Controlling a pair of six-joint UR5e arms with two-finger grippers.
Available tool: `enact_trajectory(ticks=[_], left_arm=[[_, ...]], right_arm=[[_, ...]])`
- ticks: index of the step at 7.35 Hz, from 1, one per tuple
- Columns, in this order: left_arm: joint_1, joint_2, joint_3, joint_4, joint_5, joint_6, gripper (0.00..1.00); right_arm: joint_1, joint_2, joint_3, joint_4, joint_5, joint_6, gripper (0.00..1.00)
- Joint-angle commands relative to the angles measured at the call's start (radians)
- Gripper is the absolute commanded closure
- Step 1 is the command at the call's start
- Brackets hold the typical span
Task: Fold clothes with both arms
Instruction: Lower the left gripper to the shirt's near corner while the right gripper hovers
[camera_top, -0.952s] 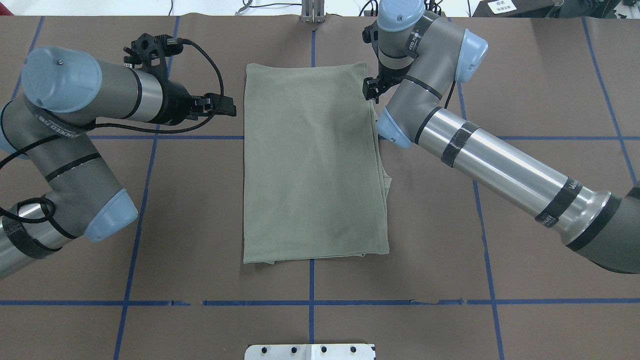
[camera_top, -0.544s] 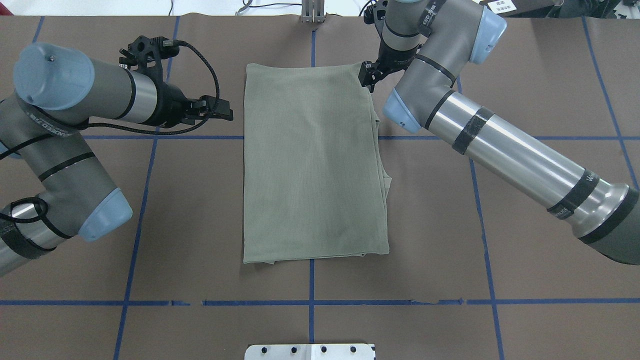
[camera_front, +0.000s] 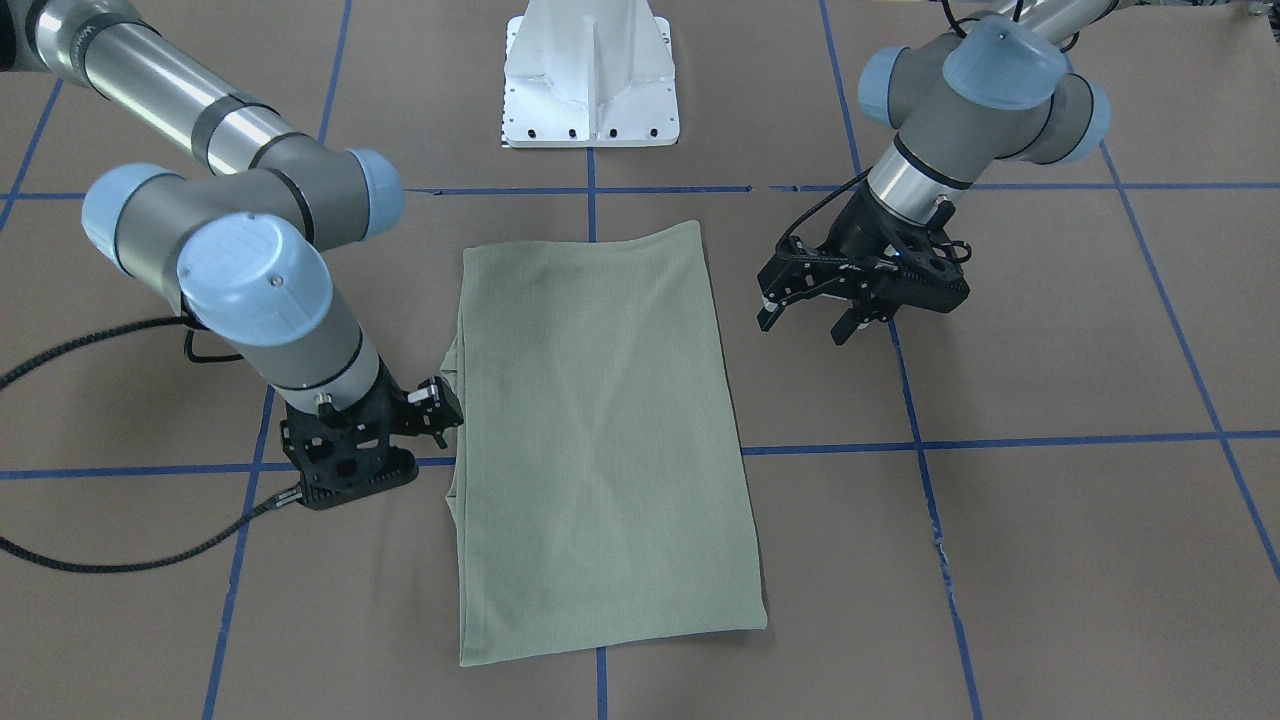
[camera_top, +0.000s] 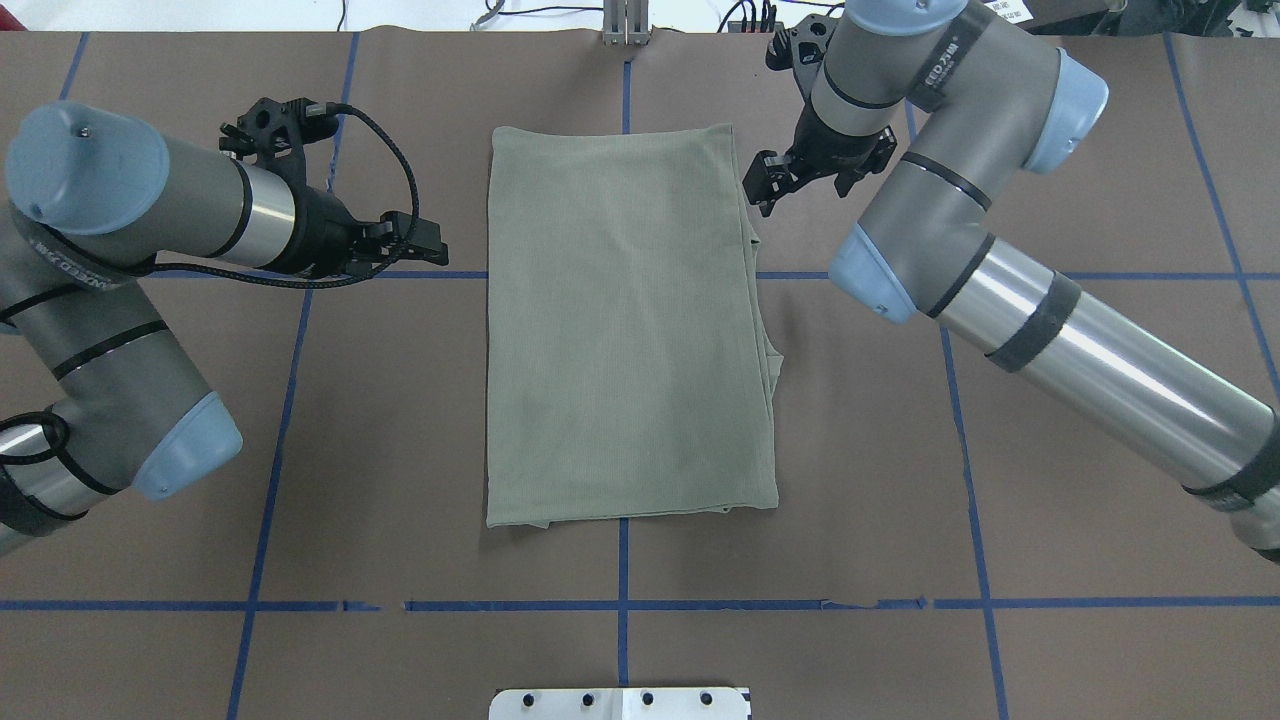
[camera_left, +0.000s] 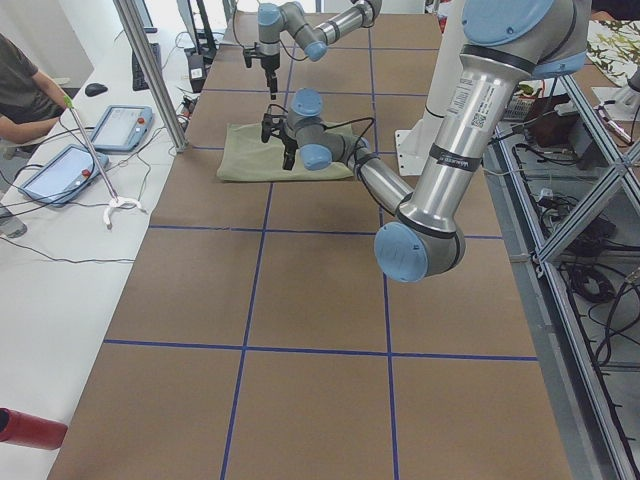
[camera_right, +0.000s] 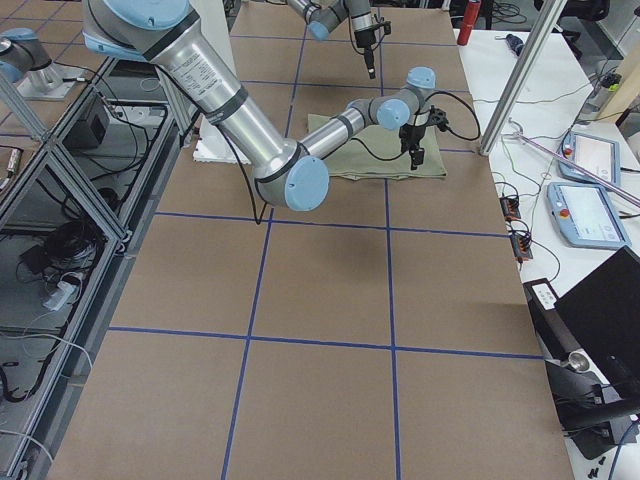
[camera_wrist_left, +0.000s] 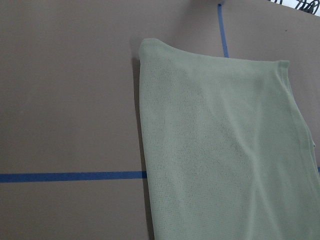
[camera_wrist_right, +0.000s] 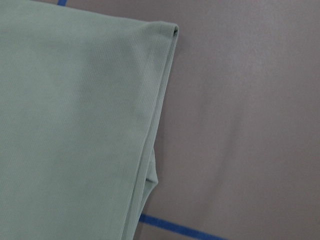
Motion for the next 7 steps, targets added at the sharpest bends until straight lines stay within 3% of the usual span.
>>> enact_trajectory(ticks=[1, 2, 4, 7], left_arm=[[0.067, 0.020, -0.031, 0.044, -0.004, -0.140, 0.00], [0.138, 0.015, -0.031, 0.067, 0.019, -0.242, 0.00], [0.267, 0.004, -0.031, 0.073, 0.109, -0.453, 0.01], [0.437, -0.100, -0.031, 0.294, 0.243, -0.599, 0.02]], right_arm=[[-0.048, -0.133, 0.270, -0.092, 0.015, 0.125, 0.00], [-0.061, -0.189, 0.344, -0.081, 0.020, 0.198, 0.00], [-0.064, -0.213, 0.402, -0.082, 0.029, 0.289, 0.00], [-0.064, -0.242, 0.412, -0.079, 0.044, 0.289, 0.00]])
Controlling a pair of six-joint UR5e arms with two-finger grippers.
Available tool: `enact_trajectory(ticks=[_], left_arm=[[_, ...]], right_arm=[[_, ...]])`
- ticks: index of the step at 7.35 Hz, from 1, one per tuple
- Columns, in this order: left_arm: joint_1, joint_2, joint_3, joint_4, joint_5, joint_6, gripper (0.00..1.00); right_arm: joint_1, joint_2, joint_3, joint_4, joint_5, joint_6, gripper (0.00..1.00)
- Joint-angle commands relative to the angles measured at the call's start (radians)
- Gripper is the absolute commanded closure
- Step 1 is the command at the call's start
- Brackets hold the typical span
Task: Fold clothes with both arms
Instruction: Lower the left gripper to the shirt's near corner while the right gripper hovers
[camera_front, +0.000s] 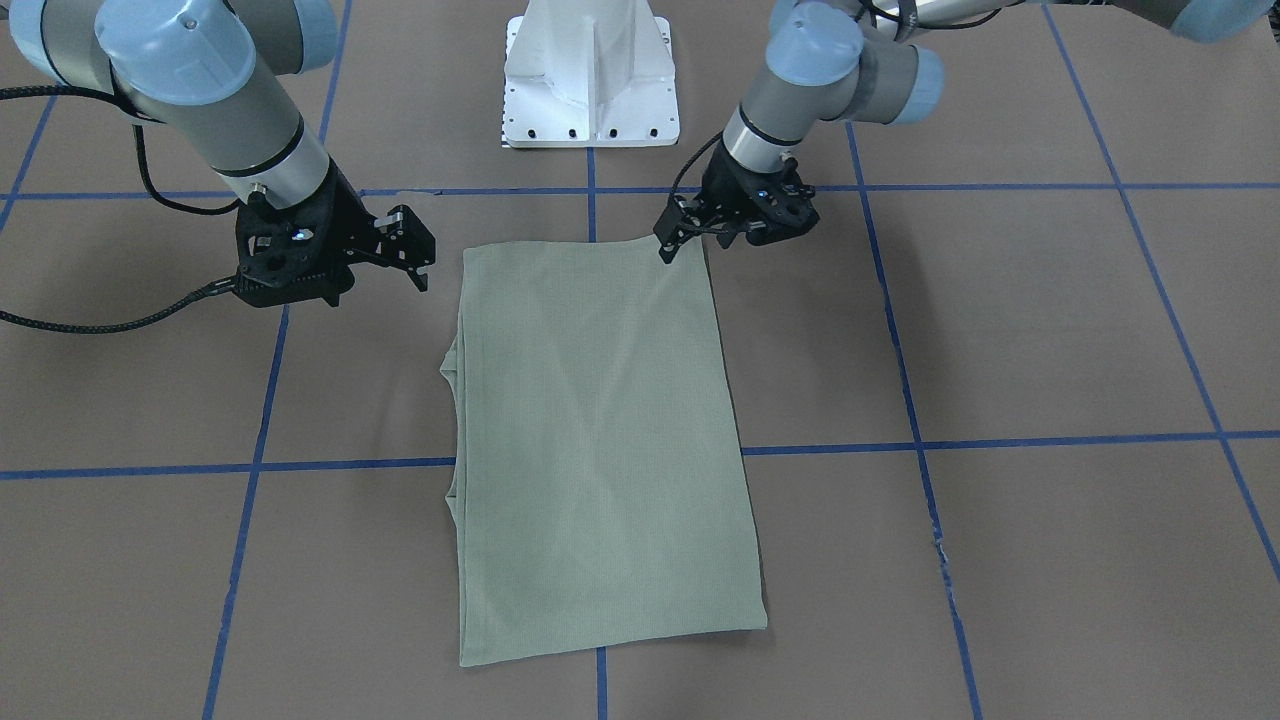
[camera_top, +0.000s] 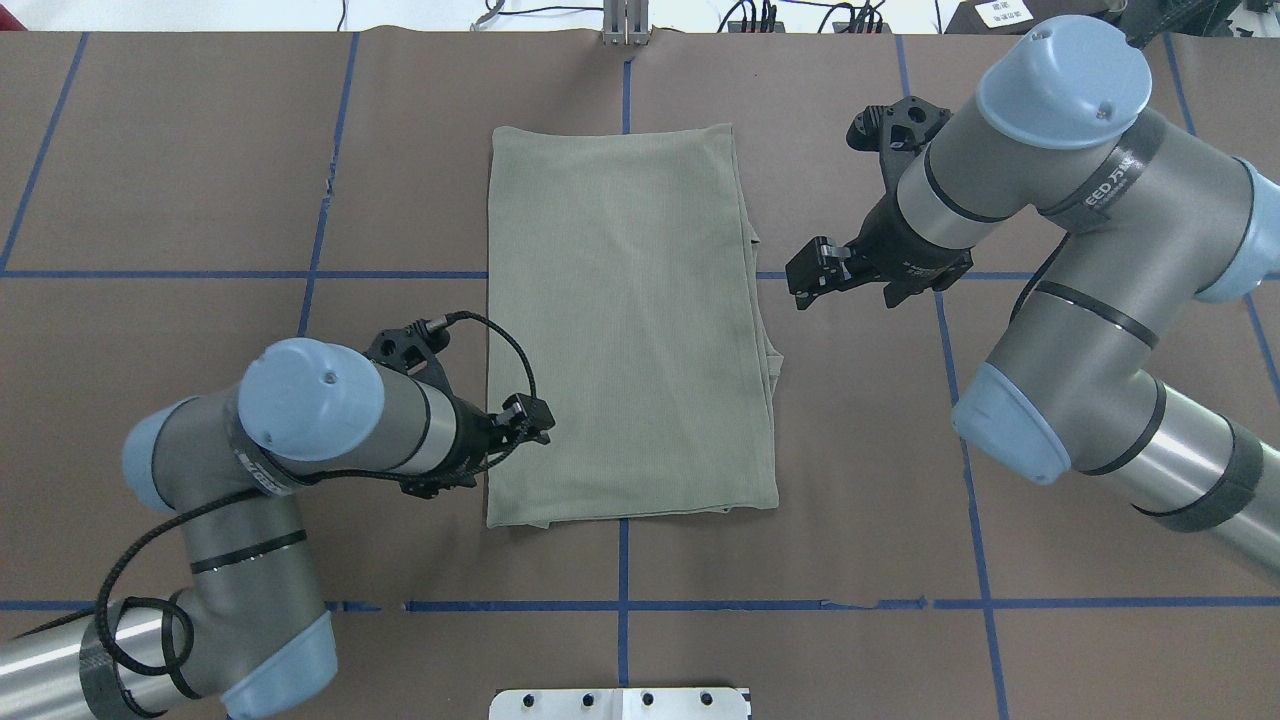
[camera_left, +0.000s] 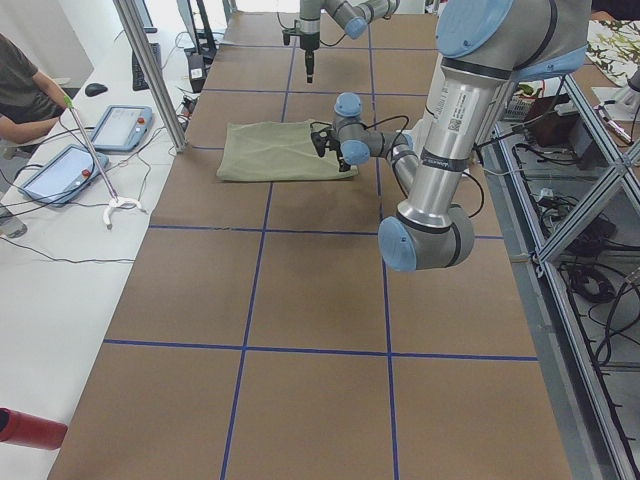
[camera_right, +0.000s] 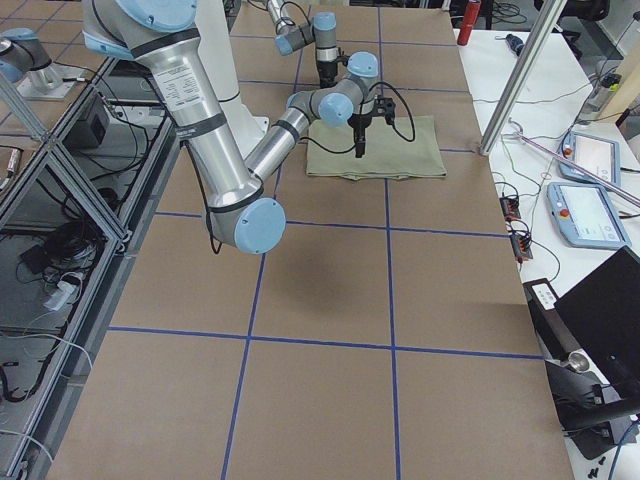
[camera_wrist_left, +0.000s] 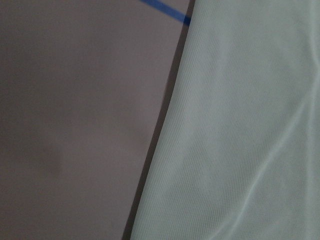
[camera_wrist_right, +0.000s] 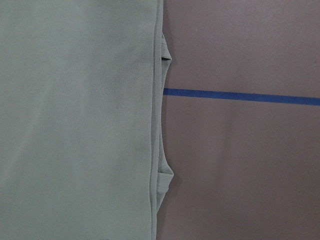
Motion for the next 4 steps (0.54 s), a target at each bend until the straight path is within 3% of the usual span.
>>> enact_trajectory(ticks=[1, 4], left_arm=[[0.064, -0.032, -0.003, 0.088, 0.064, -0.074, 0.03], [0.064, 0.009, 0.000, 0.094, 0.064, -0.073, 0.06]], right_arm=[[-0.001, -0.007, 0.005, 0.000, 0.001, 0.005, 0.00], [-0.004, -0.005, 0.005, 0.000, -0.002, 0.008, 0.00]])
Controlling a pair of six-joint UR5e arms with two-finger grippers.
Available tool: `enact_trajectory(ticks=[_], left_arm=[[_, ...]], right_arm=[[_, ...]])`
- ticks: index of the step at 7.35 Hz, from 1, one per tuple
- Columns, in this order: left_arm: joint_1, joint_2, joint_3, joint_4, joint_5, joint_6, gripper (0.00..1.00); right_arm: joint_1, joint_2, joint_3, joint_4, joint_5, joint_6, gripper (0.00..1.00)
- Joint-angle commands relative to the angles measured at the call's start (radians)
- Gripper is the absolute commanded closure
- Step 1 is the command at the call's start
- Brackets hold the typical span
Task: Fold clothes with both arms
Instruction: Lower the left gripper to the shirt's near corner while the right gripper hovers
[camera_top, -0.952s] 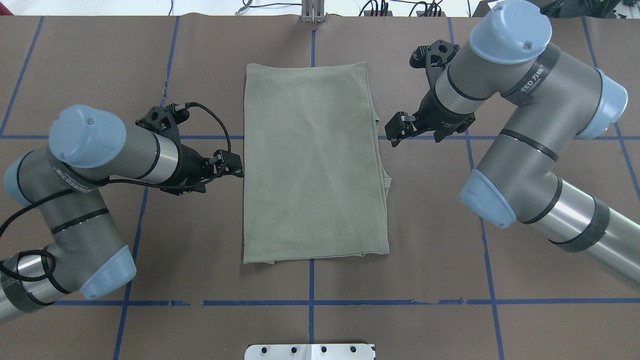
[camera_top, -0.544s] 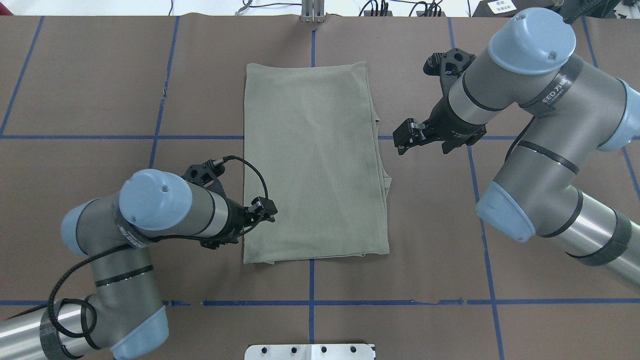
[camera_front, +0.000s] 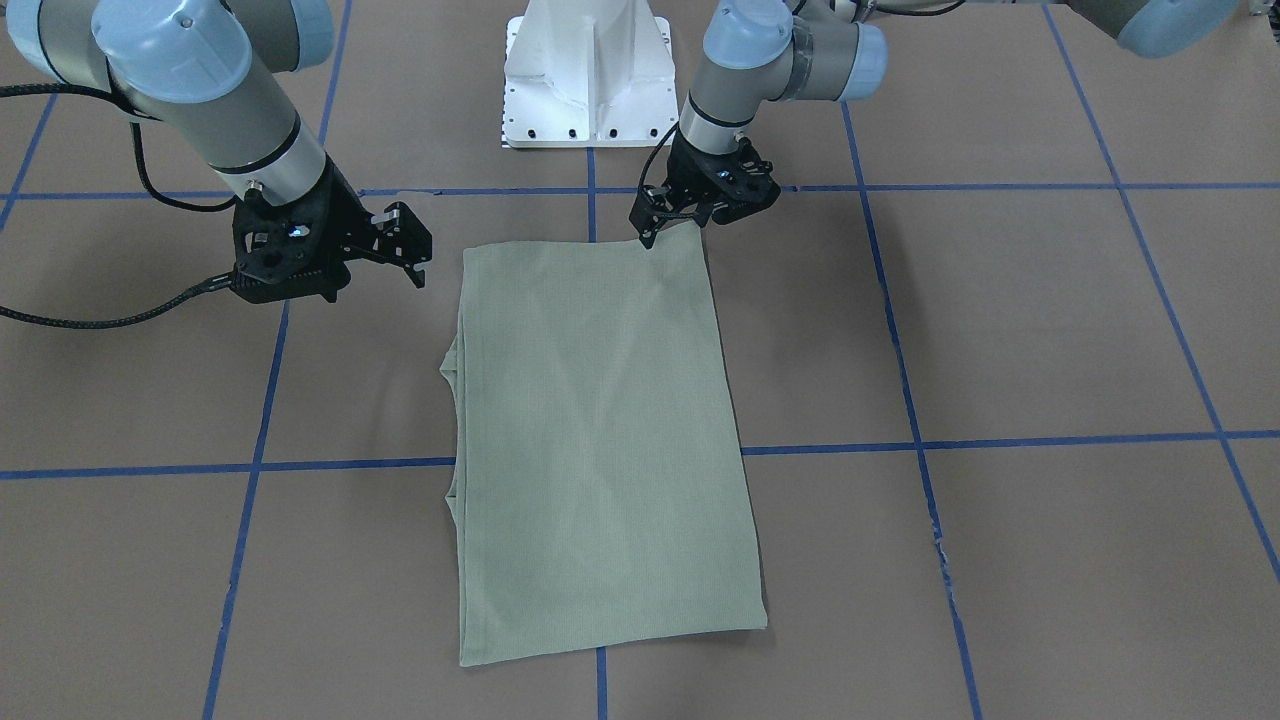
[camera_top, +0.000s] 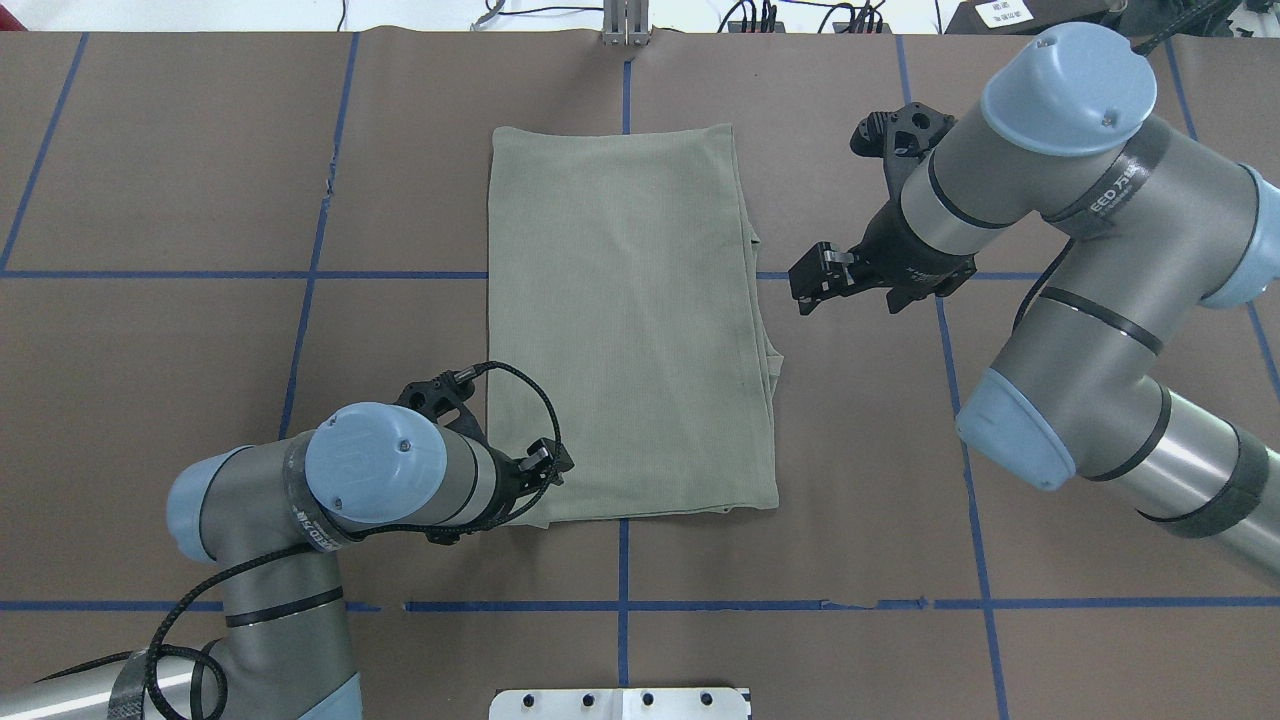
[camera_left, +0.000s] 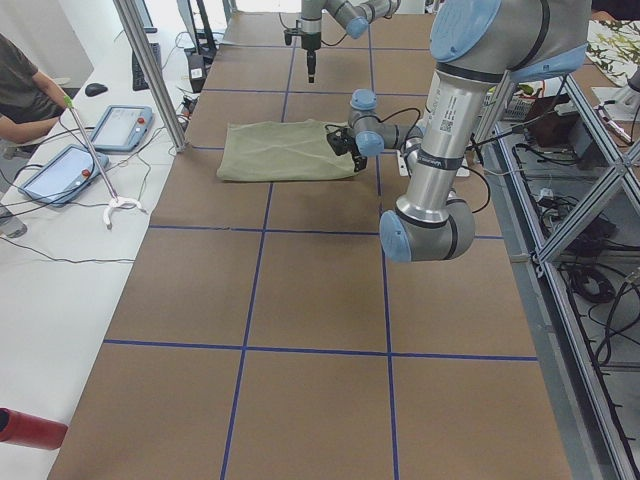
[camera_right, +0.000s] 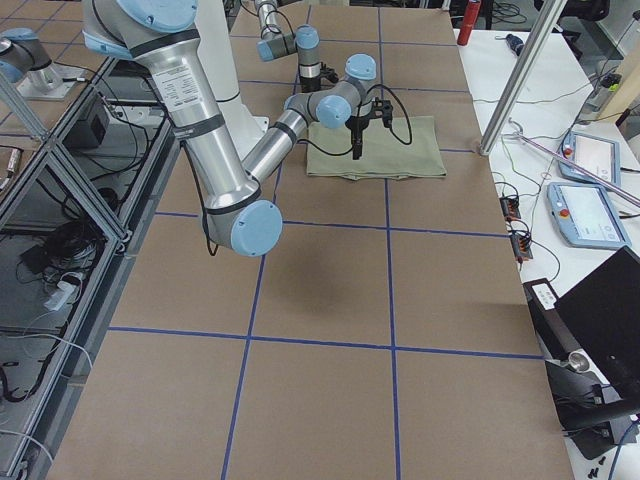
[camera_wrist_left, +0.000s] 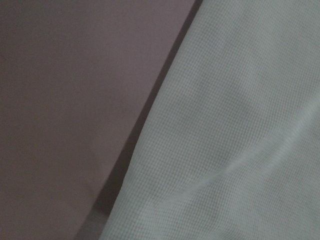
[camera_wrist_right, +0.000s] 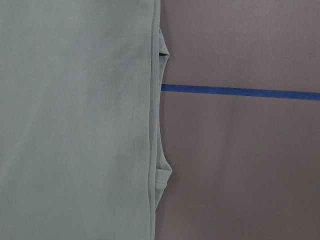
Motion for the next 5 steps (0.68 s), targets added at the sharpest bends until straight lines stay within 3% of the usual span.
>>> enact_trajectory(ticks=[1, 3, 5], left_arm=[[0.001, 0.022, 0.000, 0.035, 0.003, 0.007, 0.06], [0.003, 0.018, 0.000, 0.041, 0.003, 0.007, 0.10], [0.007, 0.012, 0.000, 0.041, 0.001, 0.007, 0.26]], right_arm=[[-0.002, 0.001, -0.002, -0.002, -0.001, 0.005, 0.00], [-0.002, 0.001, -0.002, -0.002, -0.001, 0.005, 0.00], [-0.001, 0.001, -0.002, -0.002, -0.001, 0.005, 0.00]])
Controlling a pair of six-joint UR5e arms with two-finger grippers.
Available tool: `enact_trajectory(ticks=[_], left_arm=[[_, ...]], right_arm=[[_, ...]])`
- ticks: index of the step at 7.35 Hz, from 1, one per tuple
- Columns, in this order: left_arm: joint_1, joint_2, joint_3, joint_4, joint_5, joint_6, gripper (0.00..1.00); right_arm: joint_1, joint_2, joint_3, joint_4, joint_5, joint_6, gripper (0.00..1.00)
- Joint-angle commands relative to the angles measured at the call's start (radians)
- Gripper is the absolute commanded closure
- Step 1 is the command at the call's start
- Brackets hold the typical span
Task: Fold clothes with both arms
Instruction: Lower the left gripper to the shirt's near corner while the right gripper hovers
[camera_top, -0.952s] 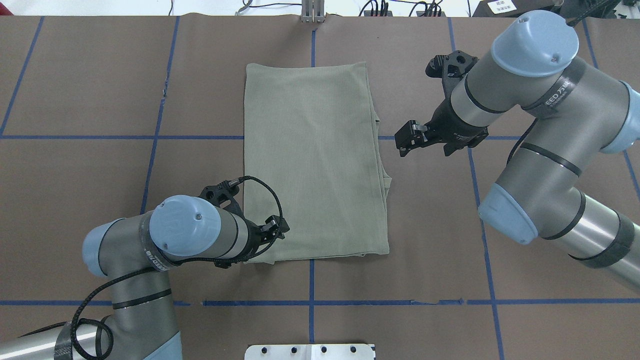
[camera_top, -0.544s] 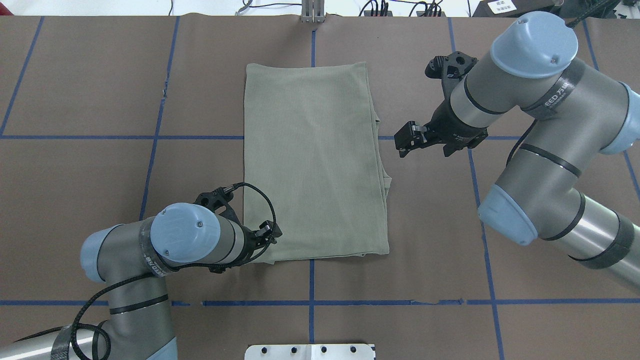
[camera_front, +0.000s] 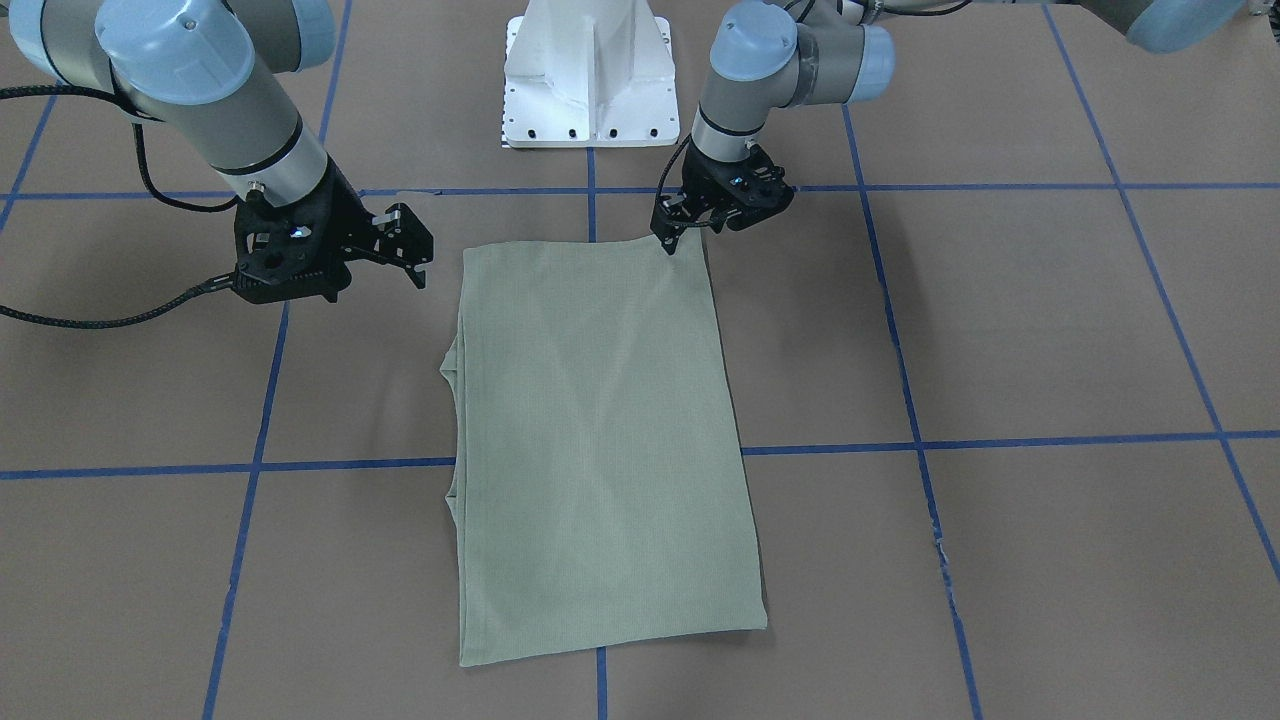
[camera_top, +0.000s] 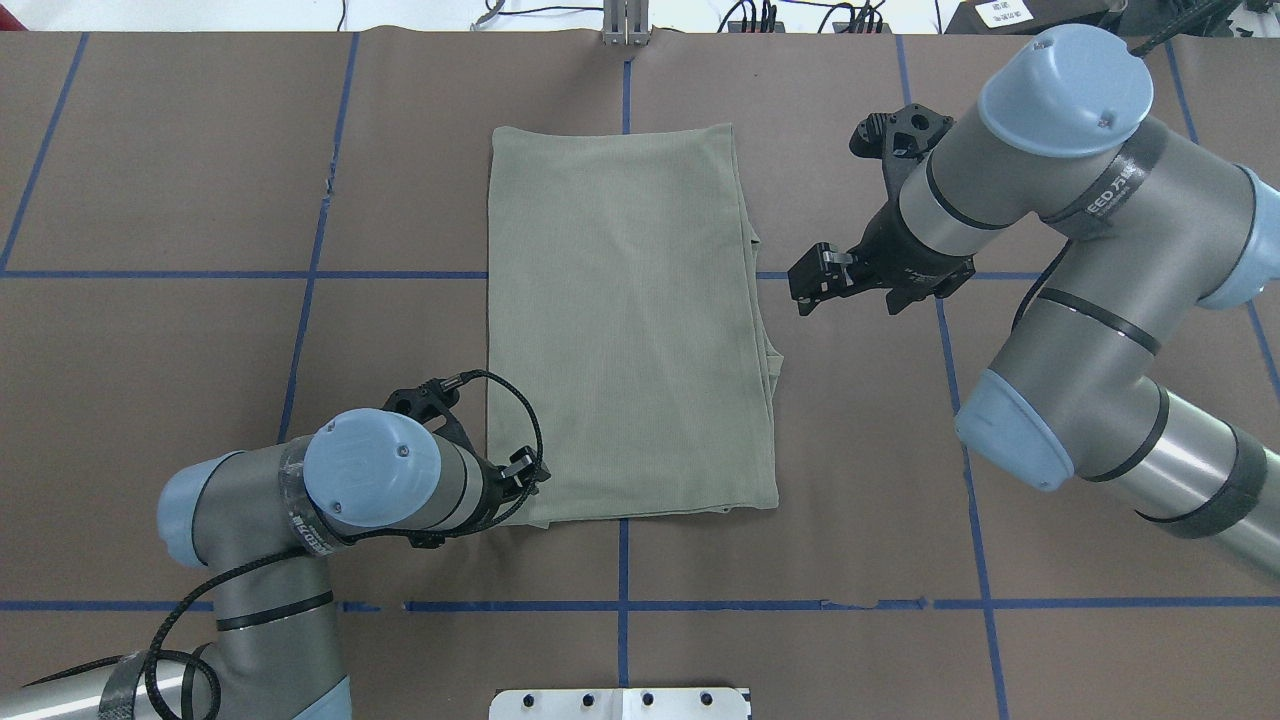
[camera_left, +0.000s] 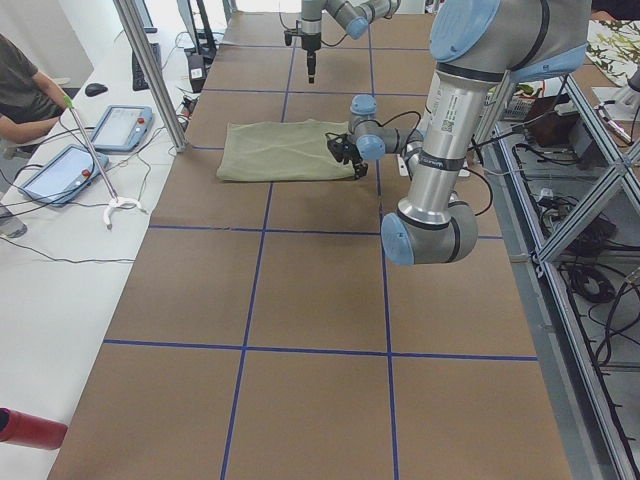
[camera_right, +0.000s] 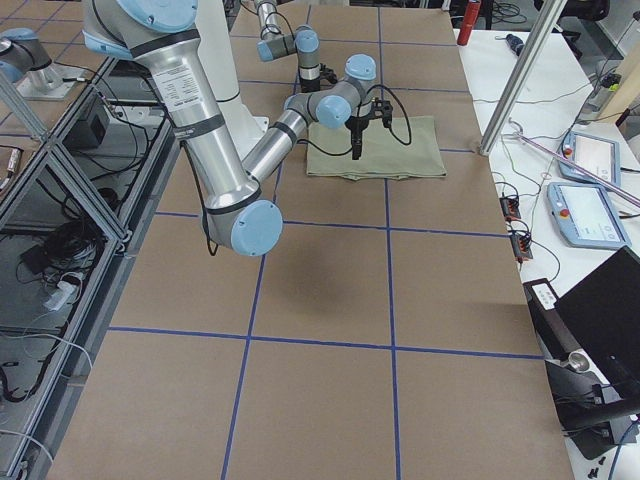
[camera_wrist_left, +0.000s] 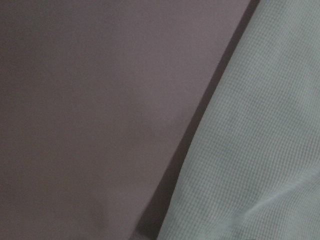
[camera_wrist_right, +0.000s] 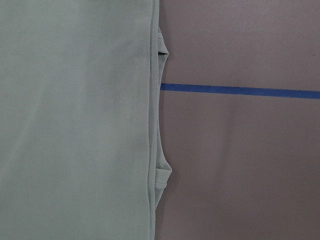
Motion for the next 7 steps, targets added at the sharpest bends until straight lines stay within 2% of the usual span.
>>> enact_trajectory(ticks=[1, 4, 7], left_arm=[[0.008, -0.004, 0.005, -0.001, 0.001, 0.000, 0.28], [0.014, -0.015, 0.014, -0.002, 0.001, -0.001, 0.30], [0.012, -0.023, 0.017, -0.002, 0.003, 0.002, 0.52]], right_arm=[[0.001, 0.000, 0.000, 0.000, 0.000, 0.000, 0.00], [0.001, 0.002, 0.000, -0.002, 0.002, 0.000, 0.00], [0.001, 0.002, 0.000, -0.003, 0.000, 0.000, 0.00]])
